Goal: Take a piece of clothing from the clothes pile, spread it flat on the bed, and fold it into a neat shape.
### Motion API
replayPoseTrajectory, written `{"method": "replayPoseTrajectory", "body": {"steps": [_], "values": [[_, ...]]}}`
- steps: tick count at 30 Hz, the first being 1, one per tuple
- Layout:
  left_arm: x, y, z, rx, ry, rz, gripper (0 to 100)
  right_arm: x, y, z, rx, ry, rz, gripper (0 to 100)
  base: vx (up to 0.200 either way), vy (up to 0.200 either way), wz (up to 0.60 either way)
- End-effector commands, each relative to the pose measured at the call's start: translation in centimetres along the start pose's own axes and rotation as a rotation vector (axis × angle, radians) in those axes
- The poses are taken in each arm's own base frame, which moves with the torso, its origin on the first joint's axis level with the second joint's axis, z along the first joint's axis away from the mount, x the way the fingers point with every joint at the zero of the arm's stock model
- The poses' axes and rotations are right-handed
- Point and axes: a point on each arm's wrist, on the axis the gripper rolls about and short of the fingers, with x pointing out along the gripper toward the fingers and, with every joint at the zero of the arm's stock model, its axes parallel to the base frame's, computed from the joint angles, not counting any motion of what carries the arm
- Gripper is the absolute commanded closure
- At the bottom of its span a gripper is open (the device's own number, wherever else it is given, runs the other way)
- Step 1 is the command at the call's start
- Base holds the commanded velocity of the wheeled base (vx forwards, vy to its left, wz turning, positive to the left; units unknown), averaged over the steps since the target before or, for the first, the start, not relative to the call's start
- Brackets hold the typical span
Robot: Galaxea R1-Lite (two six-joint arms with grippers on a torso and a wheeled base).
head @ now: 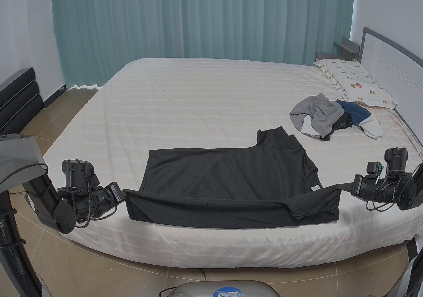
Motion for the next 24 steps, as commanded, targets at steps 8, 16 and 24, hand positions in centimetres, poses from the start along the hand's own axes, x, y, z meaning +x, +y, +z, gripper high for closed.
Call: {"method": "replayPoseTrajectory", "body": {"steps": [8, 16, 24], "values": [[5.4, 1.0, 0.2, -0.037, 0.049, 0.036, 100, 4.7, -1.6, 0.5, 0.057, 0.025, -0.015, 100, 0.0, 0.0, 0.0], [7.4, 1.0, 0.2, -0.034, 0.06, 0.037, 100, 6.7, -2.6, 0.2, 0.113, -0.027, -0.018, 100, 0.0, 0.0, 0.0], [8.2, 0.7, 0.0, -0.027, 0.055, 0.039, 100, 7.8, -3.4, -0.2, 0.134, -0.025, -0.041, 100, 0.0, 0.0, 0.0]]}}
